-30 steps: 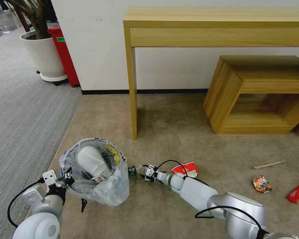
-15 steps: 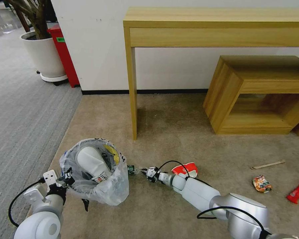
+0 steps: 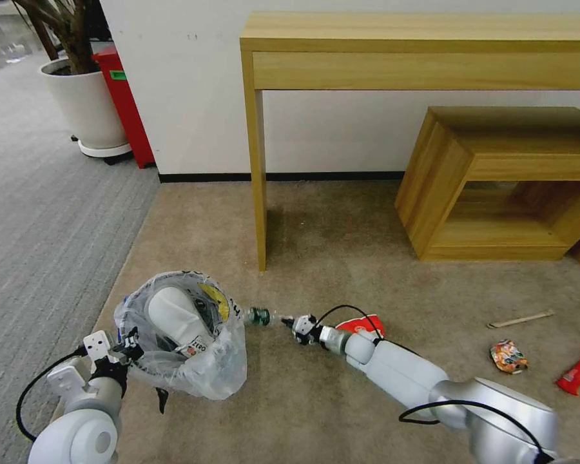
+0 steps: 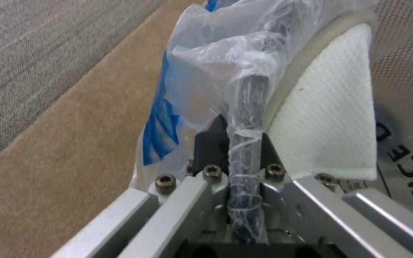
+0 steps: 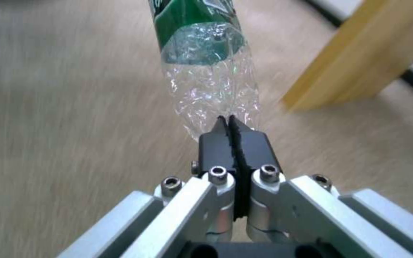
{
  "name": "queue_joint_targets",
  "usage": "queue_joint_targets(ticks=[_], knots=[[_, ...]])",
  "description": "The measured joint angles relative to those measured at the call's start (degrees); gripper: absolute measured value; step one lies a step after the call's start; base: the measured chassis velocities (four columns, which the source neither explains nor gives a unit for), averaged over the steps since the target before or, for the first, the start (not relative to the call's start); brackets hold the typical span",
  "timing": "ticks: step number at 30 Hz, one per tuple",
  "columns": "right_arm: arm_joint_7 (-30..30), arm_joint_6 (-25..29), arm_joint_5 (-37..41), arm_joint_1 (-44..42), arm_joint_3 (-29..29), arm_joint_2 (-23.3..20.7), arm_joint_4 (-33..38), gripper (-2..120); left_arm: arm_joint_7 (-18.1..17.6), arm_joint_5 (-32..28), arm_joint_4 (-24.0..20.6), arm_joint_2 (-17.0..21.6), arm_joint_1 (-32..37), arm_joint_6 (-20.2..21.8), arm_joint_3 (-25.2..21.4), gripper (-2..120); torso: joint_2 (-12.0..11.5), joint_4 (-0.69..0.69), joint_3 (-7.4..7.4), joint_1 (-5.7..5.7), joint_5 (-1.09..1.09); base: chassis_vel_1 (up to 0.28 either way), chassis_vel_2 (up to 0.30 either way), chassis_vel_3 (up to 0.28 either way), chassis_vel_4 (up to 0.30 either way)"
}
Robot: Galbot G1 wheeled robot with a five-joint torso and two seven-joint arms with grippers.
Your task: Pick up the trash bin and place the garbage on the floor into it.
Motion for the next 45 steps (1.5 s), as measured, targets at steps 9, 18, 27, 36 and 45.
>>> queue_joint_targets(ticks=[9,18,27,36,45], knots=[[-1.85,-2.73,13.42,-3.96,8.88,-14.94,27.91,0,-0.06,0.58,0.28,-0.11,-0.34,0.59,0.87,1,0.01,-0.02,-0.02,0.00,0.00,0.000,0.000,0.000,0.000],[-6.31,-1.00,20.51,-5.18,9.65,-18.79,41.44,0,-0.09,0.92,-0.39,-0.33,-0.32,1.14,1.40,1,0.01,-0.02,-0.02,0.00,-0.02,0.000,0.000,0.000,0.000],[-11.46,1.58,27.14,-4.24,8.10,-19.20,45.69,0,-0.10,1.00,-1.33,-0.17,0.06,1.37,1.44,1,0.01,-0.02,-0.02,0.00,-0.03,0.000,0.000,0.000,0.000],[-13.92,2.37,31.46,-0.41,0.45,-18.23,49.42,0,-0.26,0.72,-3.50,0.00,0.85,1.80,0.91,1,0.01,-0.03,-0.02,0.00,-0.04,0.000,0.000,0.000,0.000],[-12.54,2.37,31.69,5.78,-12.10,-12.98,45.46,0,-0.36,0.05,-6.11,-0.41,1.93,2.22,0.38,1,0.01,-0.02,-0.02,0.00,-0.03,0.000,0.000,0.000,0.000]])
